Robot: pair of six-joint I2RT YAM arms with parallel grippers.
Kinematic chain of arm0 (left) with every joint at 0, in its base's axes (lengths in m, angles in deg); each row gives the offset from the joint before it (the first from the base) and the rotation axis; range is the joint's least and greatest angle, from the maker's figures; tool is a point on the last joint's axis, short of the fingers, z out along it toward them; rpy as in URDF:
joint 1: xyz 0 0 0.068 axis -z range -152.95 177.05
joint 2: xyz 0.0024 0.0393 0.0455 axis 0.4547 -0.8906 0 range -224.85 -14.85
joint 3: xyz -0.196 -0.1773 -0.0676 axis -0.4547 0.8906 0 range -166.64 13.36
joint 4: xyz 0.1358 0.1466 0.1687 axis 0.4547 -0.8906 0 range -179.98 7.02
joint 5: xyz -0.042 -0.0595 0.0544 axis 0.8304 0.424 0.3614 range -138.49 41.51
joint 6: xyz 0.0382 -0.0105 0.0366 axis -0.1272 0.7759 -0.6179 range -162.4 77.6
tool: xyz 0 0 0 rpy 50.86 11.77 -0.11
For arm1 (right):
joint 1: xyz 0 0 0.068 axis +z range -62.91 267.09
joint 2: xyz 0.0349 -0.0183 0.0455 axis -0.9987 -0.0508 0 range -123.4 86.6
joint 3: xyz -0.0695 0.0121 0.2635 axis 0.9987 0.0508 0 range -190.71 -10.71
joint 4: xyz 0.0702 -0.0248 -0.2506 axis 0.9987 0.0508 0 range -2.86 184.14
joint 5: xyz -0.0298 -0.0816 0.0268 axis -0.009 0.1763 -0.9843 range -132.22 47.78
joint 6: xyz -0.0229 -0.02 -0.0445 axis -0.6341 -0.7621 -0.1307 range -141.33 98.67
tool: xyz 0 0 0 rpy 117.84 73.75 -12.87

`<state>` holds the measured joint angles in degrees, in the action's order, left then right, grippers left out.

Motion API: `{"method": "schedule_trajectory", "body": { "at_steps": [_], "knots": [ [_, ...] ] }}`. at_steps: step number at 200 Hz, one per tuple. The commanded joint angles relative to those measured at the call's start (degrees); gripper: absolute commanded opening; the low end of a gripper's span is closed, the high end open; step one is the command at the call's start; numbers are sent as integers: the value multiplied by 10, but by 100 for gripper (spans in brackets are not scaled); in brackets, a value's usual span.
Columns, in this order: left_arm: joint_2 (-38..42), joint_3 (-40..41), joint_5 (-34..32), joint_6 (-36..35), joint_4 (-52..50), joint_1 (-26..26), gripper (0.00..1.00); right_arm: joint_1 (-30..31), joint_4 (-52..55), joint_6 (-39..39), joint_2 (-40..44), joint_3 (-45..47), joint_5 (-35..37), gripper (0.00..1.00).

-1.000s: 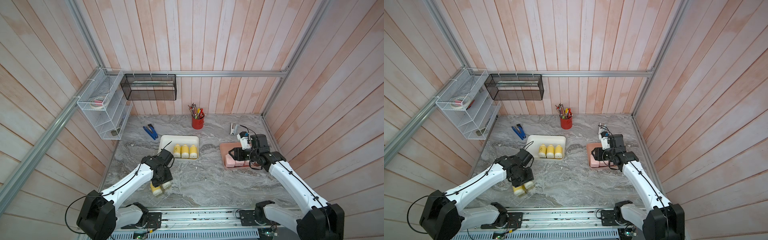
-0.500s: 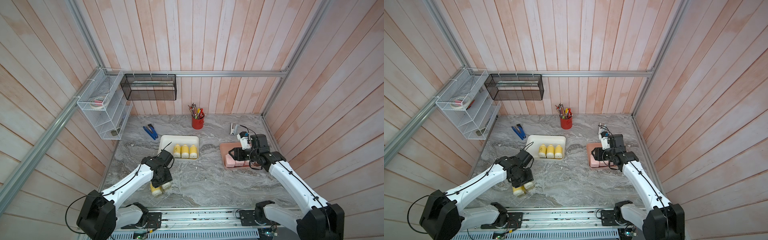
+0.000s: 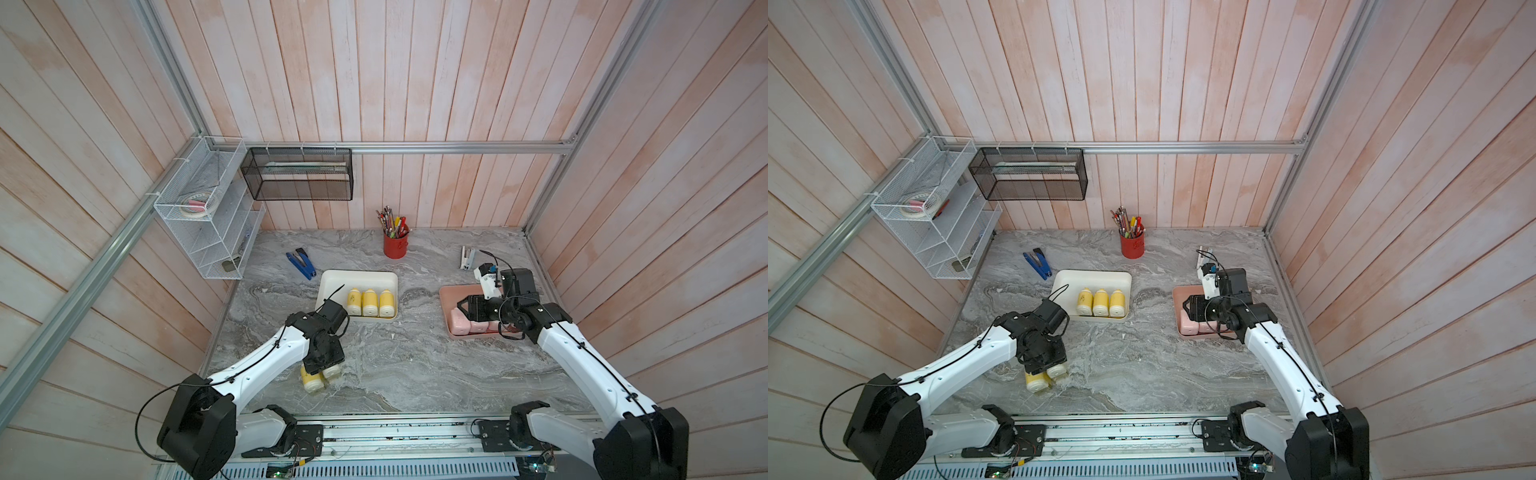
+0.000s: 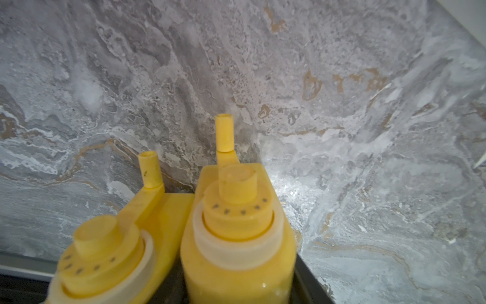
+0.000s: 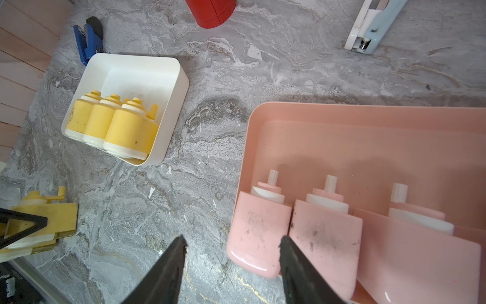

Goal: Place the pencil sharpeners by color into the storage box
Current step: Pick up the pencil sharpener from the center of the board.

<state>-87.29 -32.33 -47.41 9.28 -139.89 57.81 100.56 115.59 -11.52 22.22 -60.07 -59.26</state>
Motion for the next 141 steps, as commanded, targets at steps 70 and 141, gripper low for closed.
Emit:
{"method": "schedule_trajectory", "body": {
  "at_steps": [70, 141],
  "knots": [
    [-8, -61, -8, -36, -28, 5, 43, 4, -2, 0, -2, 4, -3, 60],
    [-31, -150, -27, -96, -85, 5, 43, 4, 0, 4, -8, -3, 0, 60]
  ]
}}
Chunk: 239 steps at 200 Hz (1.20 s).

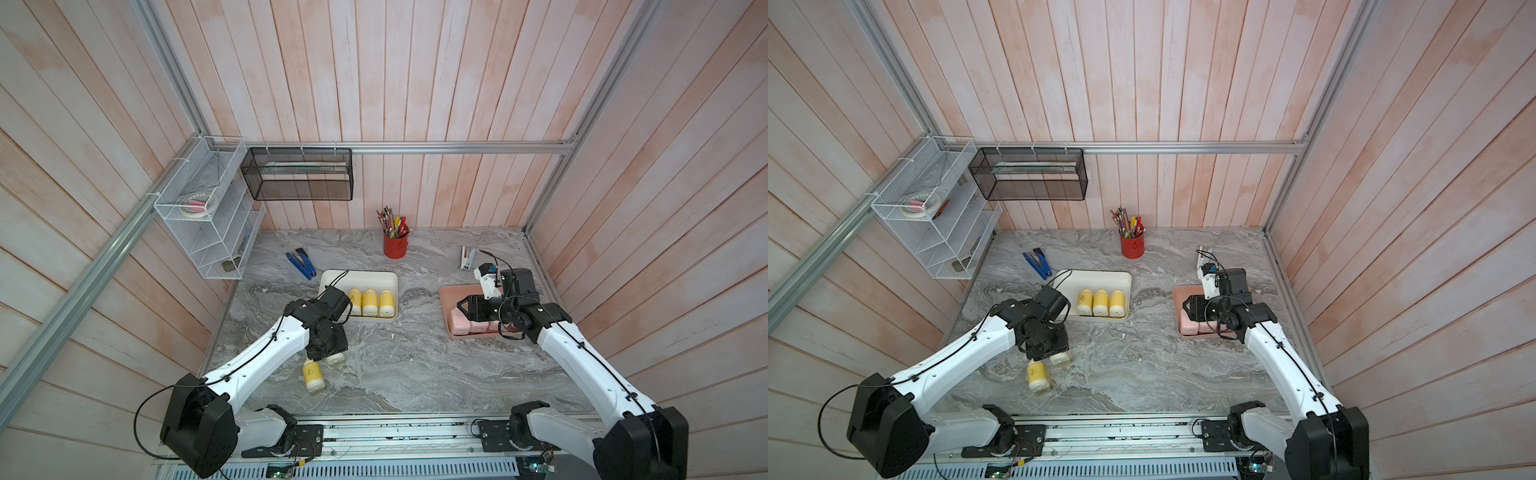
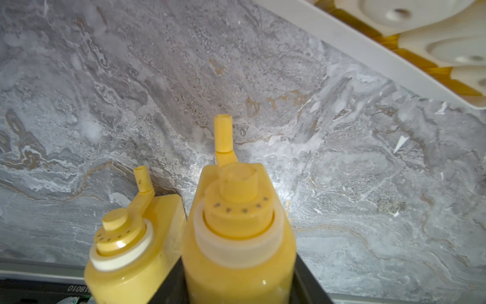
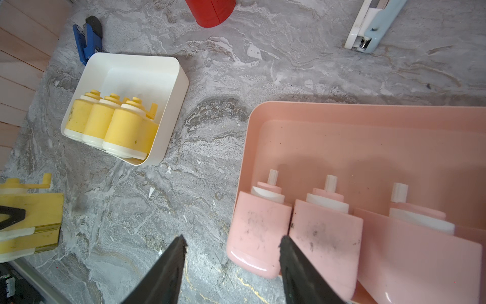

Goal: Place the pencil sharpeners by color into the storage box
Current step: Pick up the pencil sharpener from the center of the board, then place the pencil sharpener in the storage box.

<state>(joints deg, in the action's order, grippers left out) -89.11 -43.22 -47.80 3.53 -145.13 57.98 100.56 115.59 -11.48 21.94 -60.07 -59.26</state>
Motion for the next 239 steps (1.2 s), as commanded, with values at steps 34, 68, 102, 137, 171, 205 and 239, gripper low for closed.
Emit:
{"method": "schedule_trajectory", "body": {
  "at_steps": [34, 68, 102, 137, 171, 205, 239],
  "knots": [
    [-39, -96, -38, -83, -64, -1, 42, 4, 4, 4, -7, -7, 5, 60],
    [-65, -130, -44, -132, -74, -27, 42, 4, 12, 1, -12, -17, 12, 60],
    [-89, -168, -40, -185, -69, -66, 43, 4, 20, 0, -15, -26, 21, 60],
    [-129, -215, -30, -236, -54, -98, 43, 4, 23, 3, -23, -31, 27, 60],
    [-175, -242, -3, -290, -16, -126, 42, 4, 20, 8, -34, -35, 30, 60],
    [-221, -273, 22, -325, 8, -153, 42, 4, 23, 8, -44, -41, 35, 60],
    [-268, -311, 29, -347, 10, -161, 42, 4, 22, 5, -50, -44, 39, 60]
  ]
}}
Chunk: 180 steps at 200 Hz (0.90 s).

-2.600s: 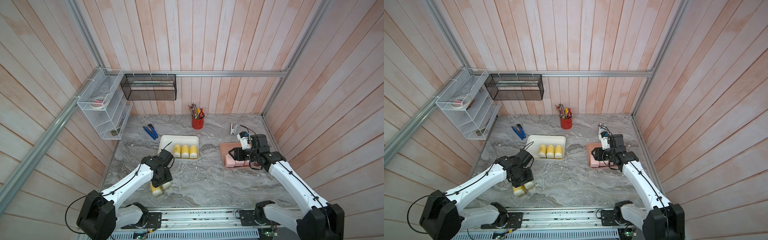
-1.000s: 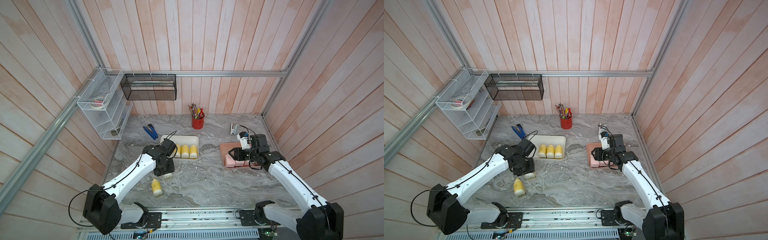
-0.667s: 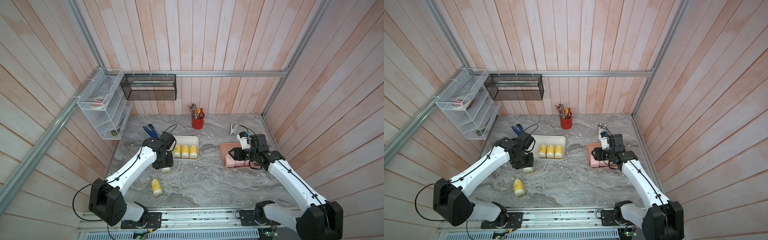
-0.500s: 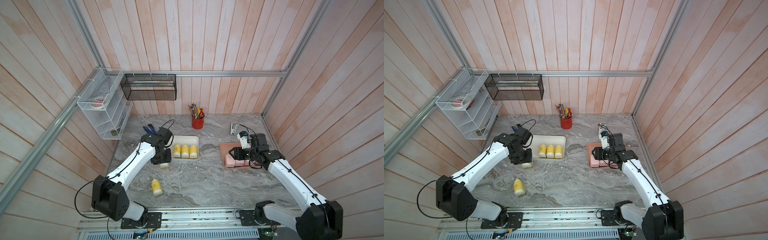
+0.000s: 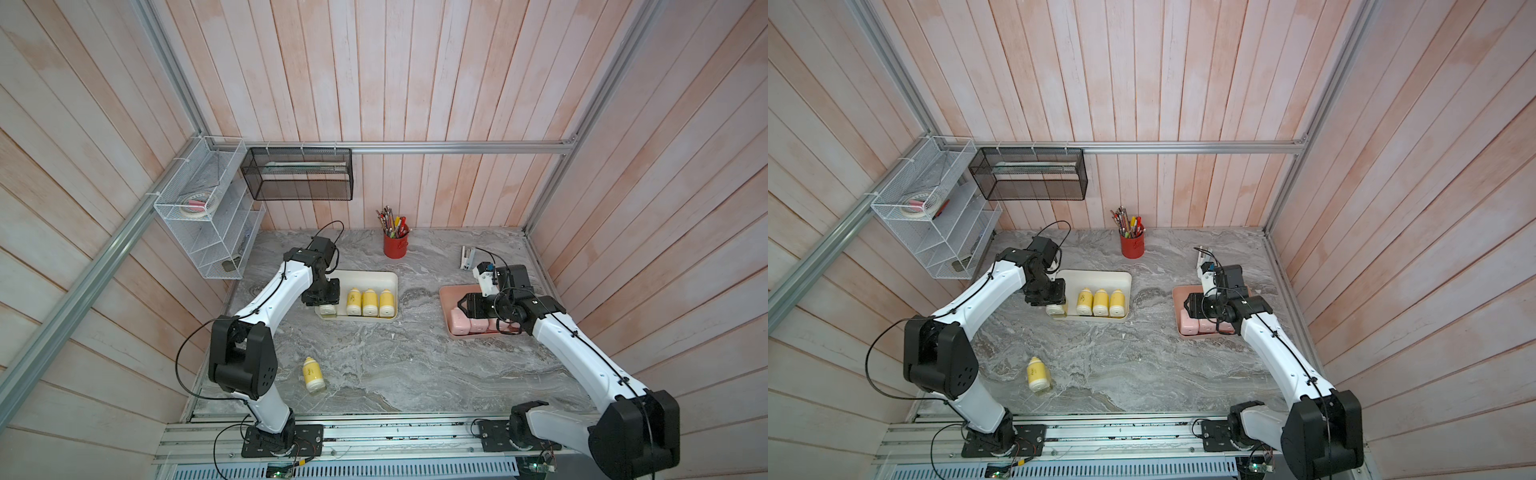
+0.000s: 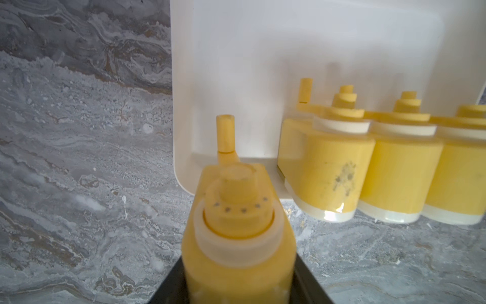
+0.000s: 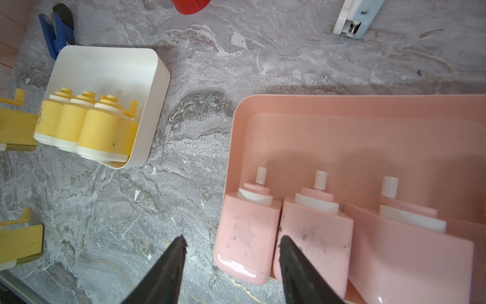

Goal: Place the pencil sharpeners by color into the storage box
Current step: Place the pencil sharpener in the storage box.

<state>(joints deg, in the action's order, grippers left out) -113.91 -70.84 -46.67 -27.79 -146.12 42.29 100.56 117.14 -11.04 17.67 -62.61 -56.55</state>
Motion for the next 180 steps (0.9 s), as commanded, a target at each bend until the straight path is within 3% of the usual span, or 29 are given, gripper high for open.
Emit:
{"method": "schedule_trajectory", "body": {
  "at_steps": [1, 68, 180],
  "knots": [
    [-21, -35, 18, -35, 20, -4, 42, 4, 7, 0, -8, -19, 12, 60],
    [-72, -70, 29, -32, 19, -5, 42, 4, -5, 3, -22, -14, 10, 60],
    [-72, -28, 42, -7, 48, -1, 41, 4, -16, 2, -23, -2, 5, 60]
  ]
}}
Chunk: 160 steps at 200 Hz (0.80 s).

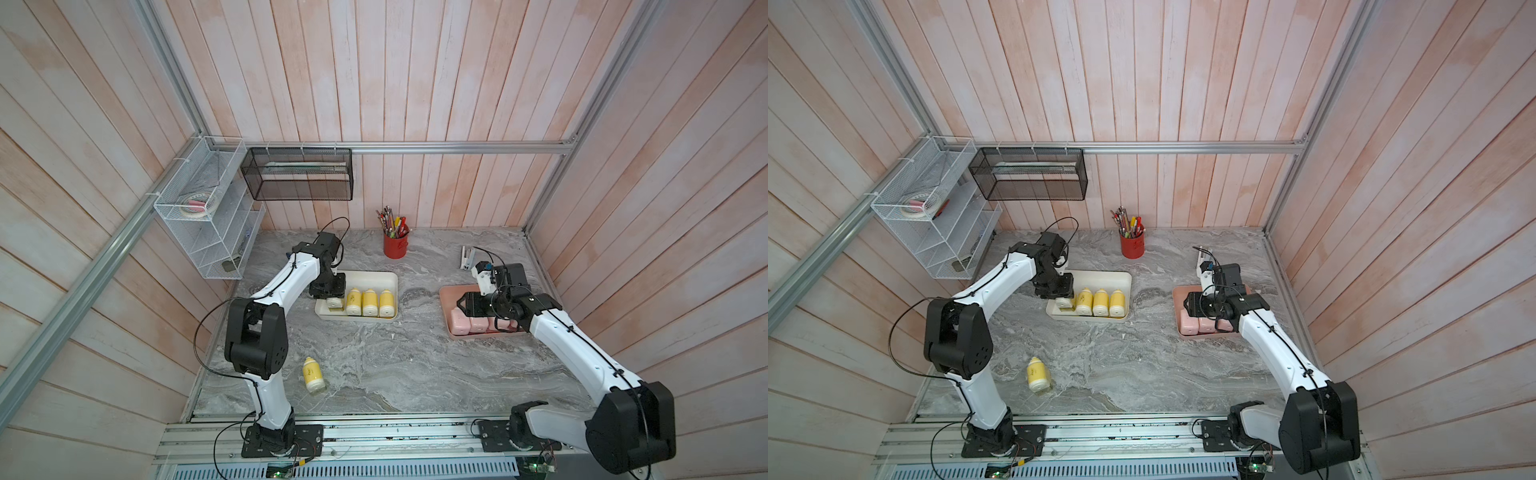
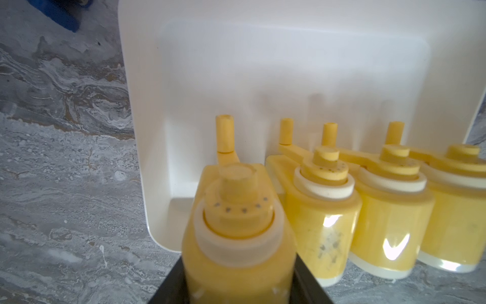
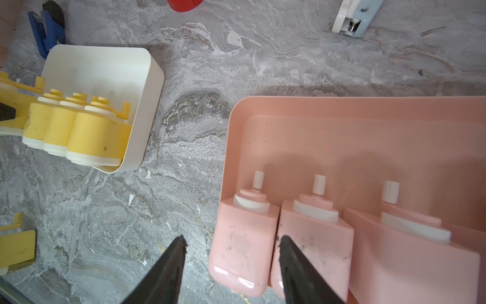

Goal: Place the pencil sharpeners by color into the storage box
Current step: Place the pencil sharpener in the storage box.

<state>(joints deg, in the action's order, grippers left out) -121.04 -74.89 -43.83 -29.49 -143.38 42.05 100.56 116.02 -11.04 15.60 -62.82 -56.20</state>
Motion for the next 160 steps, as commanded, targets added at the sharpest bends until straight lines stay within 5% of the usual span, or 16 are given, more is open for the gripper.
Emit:
{"method": "schedule_trajectory", "body": {
  "at_steps": [1, 160],
  "knots": [
    [-1, 13, 14, 10, 21, 1, 41, 4, -5, 2, -2, 0, 1, 60],
    [-16, 35, 20, 6, 35, 7, 41, 4, -11, 7, -2, 9, -2, 60]
  ]
}}
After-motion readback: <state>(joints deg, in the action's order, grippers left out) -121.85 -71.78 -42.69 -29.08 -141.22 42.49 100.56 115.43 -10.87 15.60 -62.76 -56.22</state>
